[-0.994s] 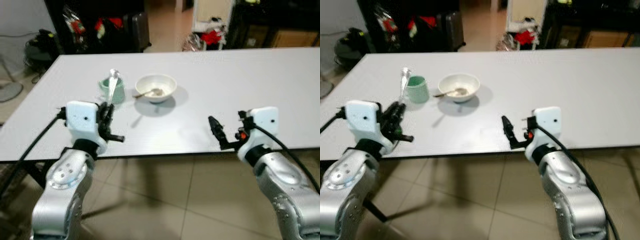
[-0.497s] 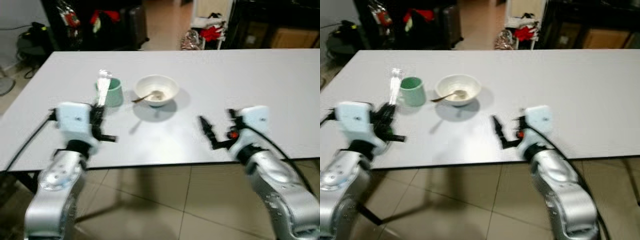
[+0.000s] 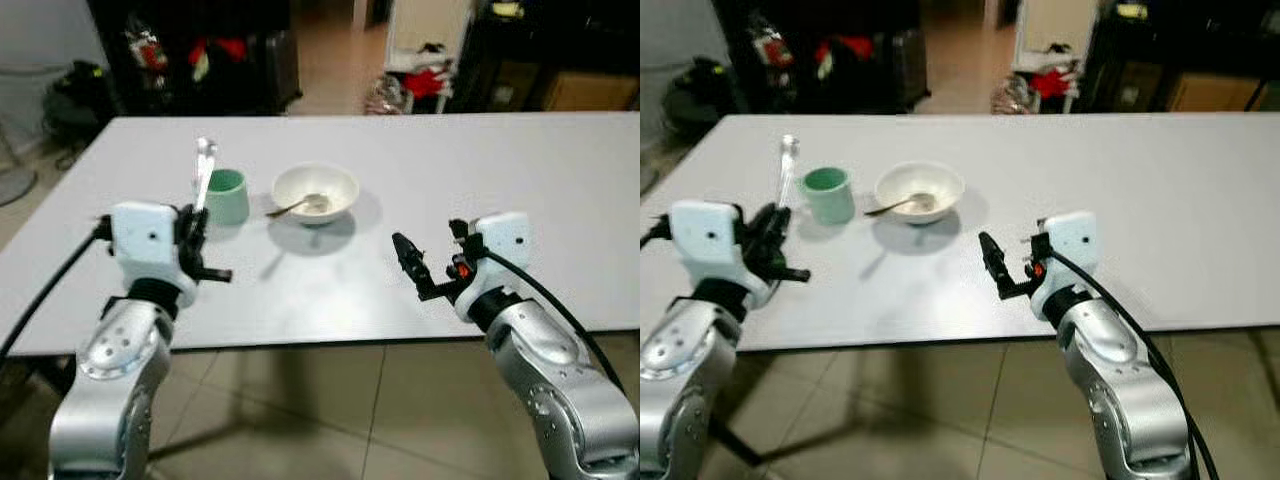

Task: Setting the table

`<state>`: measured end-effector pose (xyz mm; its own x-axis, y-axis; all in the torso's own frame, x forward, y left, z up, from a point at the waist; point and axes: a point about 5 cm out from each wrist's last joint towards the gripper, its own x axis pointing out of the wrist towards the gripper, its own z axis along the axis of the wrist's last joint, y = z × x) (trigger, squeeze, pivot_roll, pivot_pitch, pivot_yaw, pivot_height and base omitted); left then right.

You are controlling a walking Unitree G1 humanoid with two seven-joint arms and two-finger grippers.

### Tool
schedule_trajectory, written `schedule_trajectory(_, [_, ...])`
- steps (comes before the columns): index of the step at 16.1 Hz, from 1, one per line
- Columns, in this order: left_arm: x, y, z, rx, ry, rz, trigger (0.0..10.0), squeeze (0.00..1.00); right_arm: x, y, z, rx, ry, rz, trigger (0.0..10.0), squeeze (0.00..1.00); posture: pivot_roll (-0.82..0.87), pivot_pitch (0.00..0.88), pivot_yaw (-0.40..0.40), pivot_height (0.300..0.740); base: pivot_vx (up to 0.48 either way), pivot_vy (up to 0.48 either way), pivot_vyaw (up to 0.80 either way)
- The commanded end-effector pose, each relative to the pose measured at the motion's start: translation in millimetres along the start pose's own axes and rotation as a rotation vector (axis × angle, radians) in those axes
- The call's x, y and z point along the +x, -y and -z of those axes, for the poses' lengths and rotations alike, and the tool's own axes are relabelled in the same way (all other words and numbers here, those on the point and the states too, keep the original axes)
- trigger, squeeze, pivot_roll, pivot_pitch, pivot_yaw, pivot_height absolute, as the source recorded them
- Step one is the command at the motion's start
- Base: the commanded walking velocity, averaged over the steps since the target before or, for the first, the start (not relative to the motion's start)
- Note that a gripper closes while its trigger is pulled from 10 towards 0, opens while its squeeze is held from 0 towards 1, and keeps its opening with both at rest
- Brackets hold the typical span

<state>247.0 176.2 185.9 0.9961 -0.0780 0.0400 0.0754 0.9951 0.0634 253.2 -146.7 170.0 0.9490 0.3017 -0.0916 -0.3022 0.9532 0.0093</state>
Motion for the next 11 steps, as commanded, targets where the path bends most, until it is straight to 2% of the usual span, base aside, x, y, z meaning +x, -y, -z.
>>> schedule_trajectory(1, [1.9,3.9,-1.9,0.003,0.009,0.025,10.0,0.00,0.5,2.7,-2.3,-0.008,0.013,0.005,10.0,0.00,-0.03,0.005,0.031,0.740,0.266,0.000,0.00])
schedule_trajectory(7, [6.4,6.1,1.1,0.015,-0.001,0.071,10.0,0.00,2.2,2.9,-3.5,-0.011,0.024,0.010,10.0,0.00,-0.03,0.000,0.033,0.740,0.268,0.000,0.00])
schedule_trajectory(9, [9.4,10.8,2.5,0.020,0.002,0.140,10.0,0.00,2.3,3.5,-3.9,-0.011,0.028,0.010,10.0,0.00,-0.03,0.000,0.034,0.740,0.000,0.000,0.00])
schedule_trajectory(11, [15.9,17.2,7.8,0.082,-0.021,0.279,10.0,0.00,2.6,5.5,-4.5,-0.018,0.033,0.007,10.0,0.00,-0.03,0.000,0.034,0.740,0.000,0.000,0.00])
